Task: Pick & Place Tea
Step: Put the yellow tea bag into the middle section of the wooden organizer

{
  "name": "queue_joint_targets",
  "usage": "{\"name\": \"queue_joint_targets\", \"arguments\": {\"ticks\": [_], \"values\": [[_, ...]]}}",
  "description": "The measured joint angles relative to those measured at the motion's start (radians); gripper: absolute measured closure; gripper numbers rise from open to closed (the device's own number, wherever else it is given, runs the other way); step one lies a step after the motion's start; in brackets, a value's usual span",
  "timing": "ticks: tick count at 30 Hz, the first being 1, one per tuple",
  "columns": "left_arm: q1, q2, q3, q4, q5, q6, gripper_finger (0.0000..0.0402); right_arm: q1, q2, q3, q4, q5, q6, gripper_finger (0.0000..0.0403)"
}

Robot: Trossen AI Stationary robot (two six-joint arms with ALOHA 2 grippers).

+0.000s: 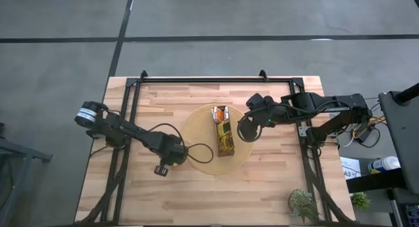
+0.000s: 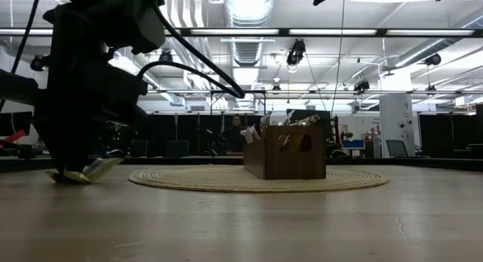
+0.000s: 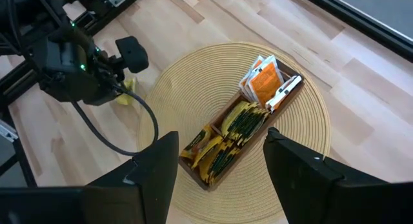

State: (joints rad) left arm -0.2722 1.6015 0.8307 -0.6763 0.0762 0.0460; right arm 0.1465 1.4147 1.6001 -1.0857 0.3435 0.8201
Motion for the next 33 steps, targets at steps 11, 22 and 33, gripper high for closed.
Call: {"name": "queue_joint_targets", "arguments": {"ticks": [11,22,33], "values": [[0.019,-0.098,0.111,-0.164,0.029,-0.076,0.0401,0.0,-0.048,0.0,-0.002,0.0,-0.034,0.0179],[0.208,-0.289,0.22,0.052,0.16,-0.37,0.0401,0.004,-0.212,0.0,-0.003,0.075,-0.059,0.0179],[0.45,-0.254,0.18,0.525,0.4,-0.95,0.0401,0.004,-0.235,0.0,-0.038,0.078,-0.111,0.0179]]}}
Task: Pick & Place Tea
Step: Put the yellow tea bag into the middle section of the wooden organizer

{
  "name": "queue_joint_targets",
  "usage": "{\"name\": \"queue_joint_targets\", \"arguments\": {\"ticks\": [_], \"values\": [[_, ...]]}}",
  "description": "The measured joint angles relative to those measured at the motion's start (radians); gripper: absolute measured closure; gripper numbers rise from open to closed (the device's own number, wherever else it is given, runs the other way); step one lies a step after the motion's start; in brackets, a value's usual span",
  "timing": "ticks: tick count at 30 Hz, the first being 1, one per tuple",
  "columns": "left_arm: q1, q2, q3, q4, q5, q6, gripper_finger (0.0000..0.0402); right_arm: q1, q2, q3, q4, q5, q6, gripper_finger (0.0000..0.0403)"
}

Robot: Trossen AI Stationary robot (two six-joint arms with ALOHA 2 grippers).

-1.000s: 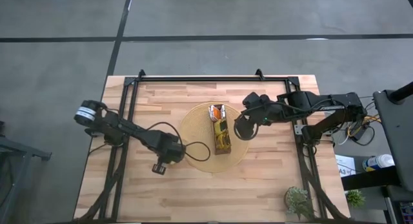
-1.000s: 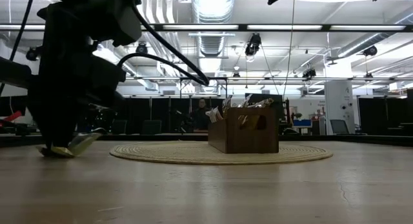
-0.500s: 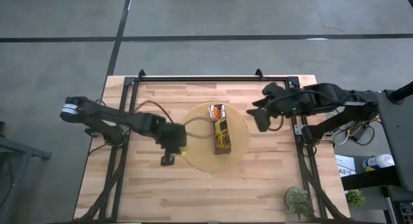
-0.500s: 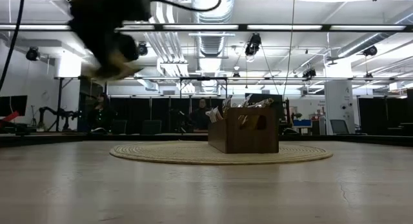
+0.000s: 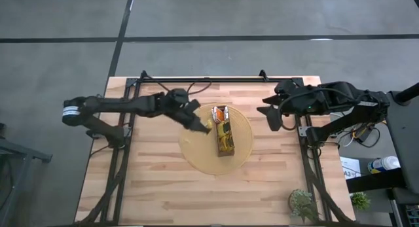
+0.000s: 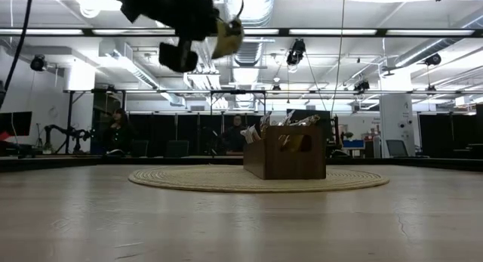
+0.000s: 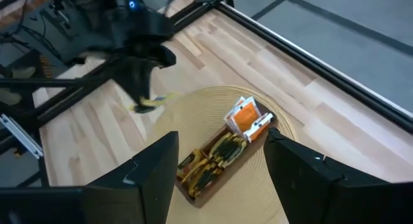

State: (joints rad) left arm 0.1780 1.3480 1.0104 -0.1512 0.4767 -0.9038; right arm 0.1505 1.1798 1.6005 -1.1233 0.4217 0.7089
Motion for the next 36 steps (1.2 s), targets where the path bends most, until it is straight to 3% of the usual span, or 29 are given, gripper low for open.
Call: {"name": "queue_joint_targets", "arguments": {"ticks": [6,12,15,18,24,36], "values": [[0.052,0.086,-0.062,0.338,-0.027,-0.431,0.0401,0.0,0.001,-0.011,-0.001,0.0,-0.011,0.0179],[0.037,0.181,-0.151,0.794,-0.175,-0.705,0.0401,0.001,0.001,-0.031,-0.003,0.0,-0.014,0.0179],[0.011,0.205,-0.18,0.877,-0.293,-0.724,0.0401,0.001,-0.001,-0.05,-0.003,-0.001,-0.014,0.0179],[-0.016,0.225,-0.2,0.888,-0.349,-0.706,0.0401,0.001,-0.006,-0.068,-0.004,-0.001,-0.014,0.0179],[-0.057,0.27,-0.237,0.908,-0.402,-0.667,0.0401,0.0,-0.015,-0.073,-0.002,-0.001,-0.038,0.0179],[-0.063,0.428,-0.264,1.095,-0.413,-0.643,0.0402,0.0,-0.042,-0.073,0.006,-0.002,-0.031,0.0179]]}}
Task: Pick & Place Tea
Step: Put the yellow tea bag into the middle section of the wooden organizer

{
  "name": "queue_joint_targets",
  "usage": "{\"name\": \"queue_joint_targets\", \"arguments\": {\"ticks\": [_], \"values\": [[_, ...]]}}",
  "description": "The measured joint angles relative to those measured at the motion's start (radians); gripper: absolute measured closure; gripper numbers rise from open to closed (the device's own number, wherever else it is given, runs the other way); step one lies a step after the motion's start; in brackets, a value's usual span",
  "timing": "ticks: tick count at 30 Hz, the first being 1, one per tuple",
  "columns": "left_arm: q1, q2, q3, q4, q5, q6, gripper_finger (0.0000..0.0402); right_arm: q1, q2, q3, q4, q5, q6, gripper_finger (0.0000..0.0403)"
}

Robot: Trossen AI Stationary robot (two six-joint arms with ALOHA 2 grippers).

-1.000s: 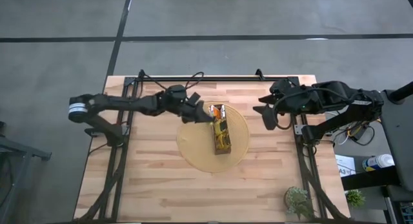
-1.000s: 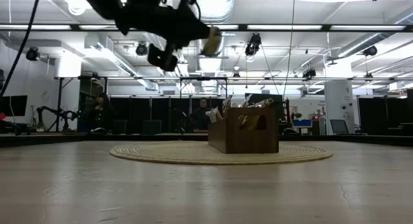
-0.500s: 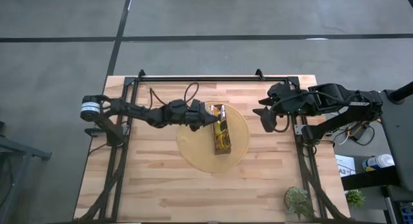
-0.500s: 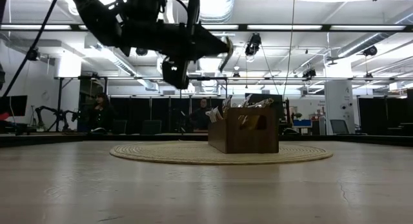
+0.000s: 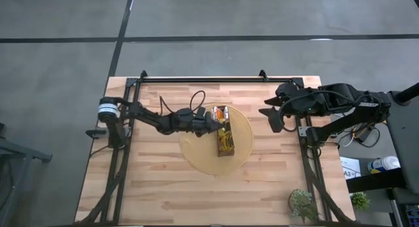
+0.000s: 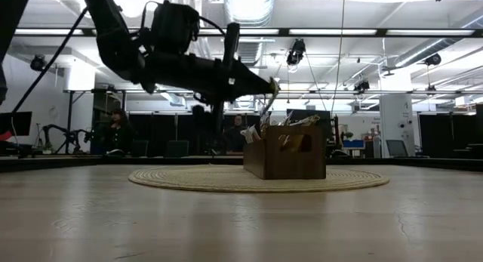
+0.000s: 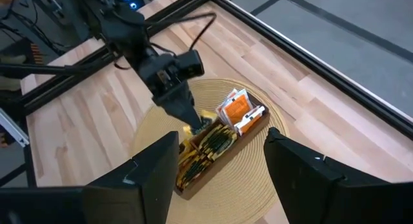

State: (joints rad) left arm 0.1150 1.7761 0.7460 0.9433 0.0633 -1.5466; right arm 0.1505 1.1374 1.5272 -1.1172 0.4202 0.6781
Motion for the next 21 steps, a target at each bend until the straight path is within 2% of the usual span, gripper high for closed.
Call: {"name": "queue_joint_targets", "arguments": {"ticks": [9,21], "values": [[-0.002,0.073,0.001,0.04,-0.012,0.001,0.0402,0.0,-0.003,0.0,0.0,0.0,0.018,0.0179],[-0.002,0.076,-0.039,0.017,-0.024,-0.035,0.0401,0.0,-0.005,0.0,0.001,0.0,0.025,0.0179]]}}
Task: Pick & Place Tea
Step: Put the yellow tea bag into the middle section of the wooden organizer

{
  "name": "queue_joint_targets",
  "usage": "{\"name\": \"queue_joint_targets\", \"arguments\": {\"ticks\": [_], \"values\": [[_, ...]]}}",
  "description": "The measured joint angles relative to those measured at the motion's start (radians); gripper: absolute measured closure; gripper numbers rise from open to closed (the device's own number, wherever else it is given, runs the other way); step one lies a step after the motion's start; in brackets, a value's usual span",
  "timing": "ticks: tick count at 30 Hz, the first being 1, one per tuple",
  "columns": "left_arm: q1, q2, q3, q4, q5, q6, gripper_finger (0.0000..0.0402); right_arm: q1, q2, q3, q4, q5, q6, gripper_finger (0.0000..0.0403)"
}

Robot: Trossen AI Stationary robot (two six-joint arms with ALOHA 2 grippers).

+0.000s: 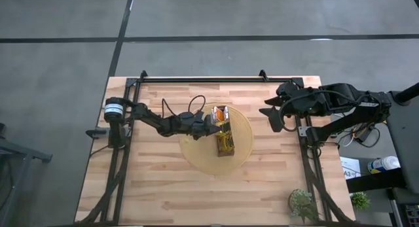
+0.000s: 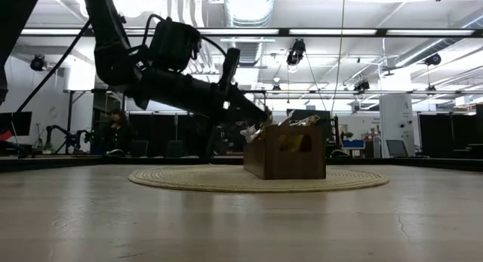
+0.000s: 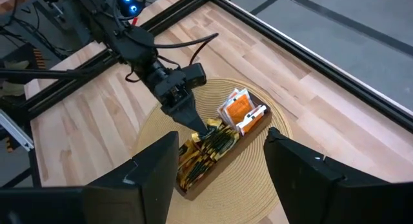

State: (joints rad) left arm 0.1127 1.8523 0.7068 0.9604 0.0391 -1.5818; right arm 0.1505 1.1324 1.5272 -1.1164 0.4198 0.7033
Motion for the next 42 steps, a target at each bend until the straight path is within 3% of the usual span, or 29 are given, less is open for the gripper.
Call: {"name": "queue_joint_targets", "arguments": {"ticks": [22,42], "values": [[-0.001,0.018,0.021,0.064,-0.035,-0.017,0.0401,0.0,0.0,0.0,0.006,0.001,-0.003,0.0179],[-0.011,0.017,0.052,0.001,-0.068,-0.028,0.0401,0.0,0.0,0.0,0.006,0.001,-0.008,0.0179]]}}
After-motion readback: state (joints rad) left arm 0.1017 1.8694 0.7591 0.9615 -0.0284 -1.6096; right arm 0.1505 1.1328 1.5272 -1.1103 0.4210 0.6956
